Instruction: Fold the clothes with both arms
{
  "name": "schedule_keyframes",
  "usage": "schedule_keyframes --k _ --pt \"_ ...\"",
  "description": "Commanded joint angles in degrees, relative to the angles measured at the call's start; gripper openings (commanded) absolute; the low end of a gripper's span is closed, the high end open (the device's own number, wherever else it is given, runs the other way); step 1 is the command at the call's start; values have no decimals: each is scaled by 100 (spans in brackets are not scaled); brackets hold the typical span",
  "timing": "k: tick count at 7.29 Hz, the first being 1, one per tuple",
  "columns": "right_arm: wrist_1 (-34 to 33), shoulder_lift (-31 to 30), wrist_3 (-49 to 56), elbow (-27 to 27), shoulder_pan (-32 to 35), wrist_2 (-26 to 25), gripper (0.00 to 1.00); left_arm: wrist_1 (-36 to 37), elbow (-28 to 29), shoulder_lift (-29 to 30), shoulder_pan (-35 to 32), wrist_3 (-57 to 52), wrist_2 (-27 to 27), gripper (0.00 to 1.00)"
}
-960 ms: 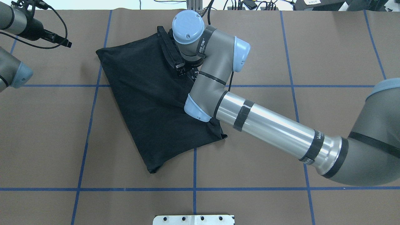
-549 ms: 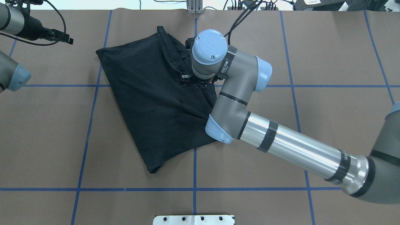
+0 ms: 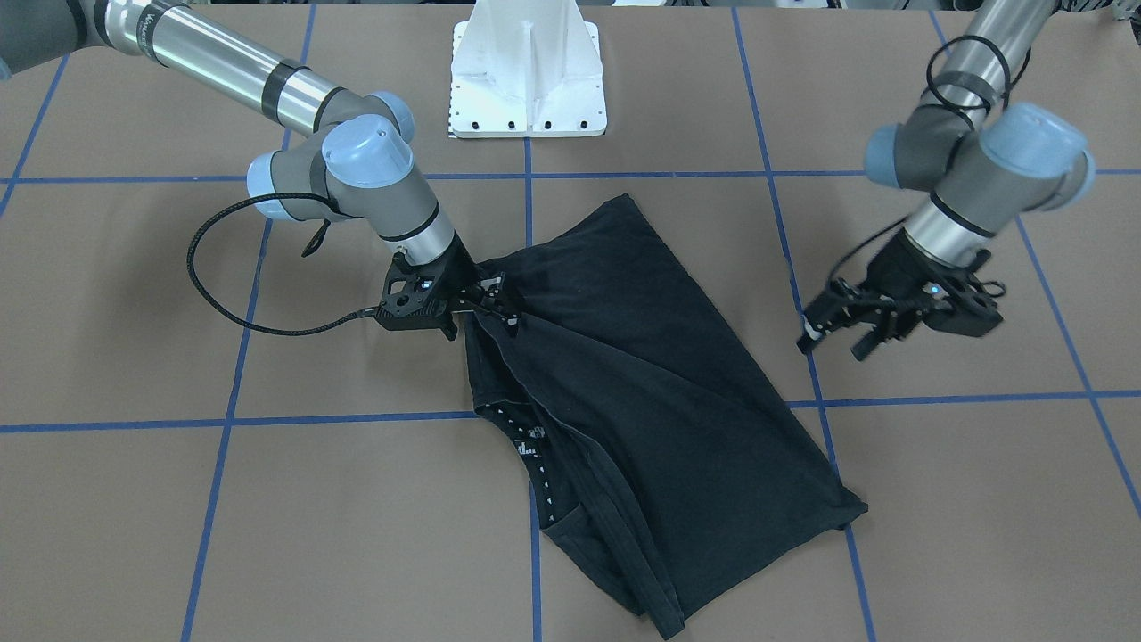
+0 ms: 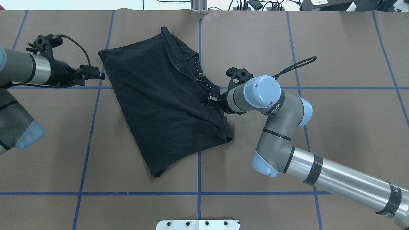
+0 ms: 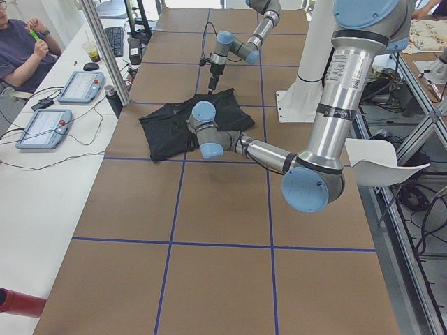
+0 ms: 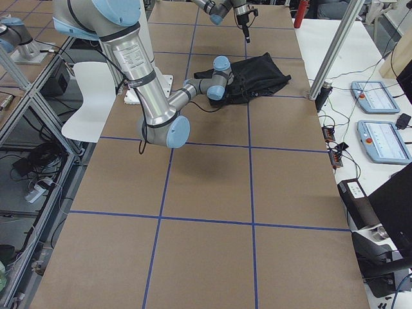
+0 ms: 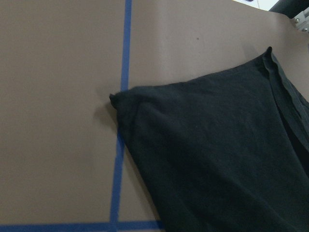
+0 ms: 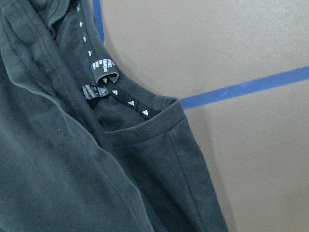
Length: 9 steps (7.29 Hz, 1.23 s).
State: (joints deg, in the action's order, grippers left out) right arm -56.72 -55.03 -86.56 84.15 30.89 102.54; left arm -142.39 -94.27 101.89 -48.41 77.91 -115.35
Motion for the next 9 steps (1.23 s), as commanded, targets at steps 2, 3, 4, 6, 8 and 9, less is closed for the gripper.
schedule_keyframes --k 2,3,4,6,8,9 --pt "-699 124 -482 312 -13 -6 97 9 -1161 -564 1881 2974 1677 100" --pt "-700 159 -667 312 -13 -23 97 18 -1172 -565 2462 3889 2266 100" --pt "-691 168 -748 304 -13 -128 96 27 -1155 -521 2712 4647 2594 100" --pt "-700 282 -757 295 -4 -155 97 97 -1041 -294 2723 5372 2606 100" --pt "-682 274 -748 269 -13 -173 97 220 -997 -170 2888 5401 2597 100" --pt "-682 274 -748 277 -13 -173 97 220 -979 -161 2986 5401 2597 100"
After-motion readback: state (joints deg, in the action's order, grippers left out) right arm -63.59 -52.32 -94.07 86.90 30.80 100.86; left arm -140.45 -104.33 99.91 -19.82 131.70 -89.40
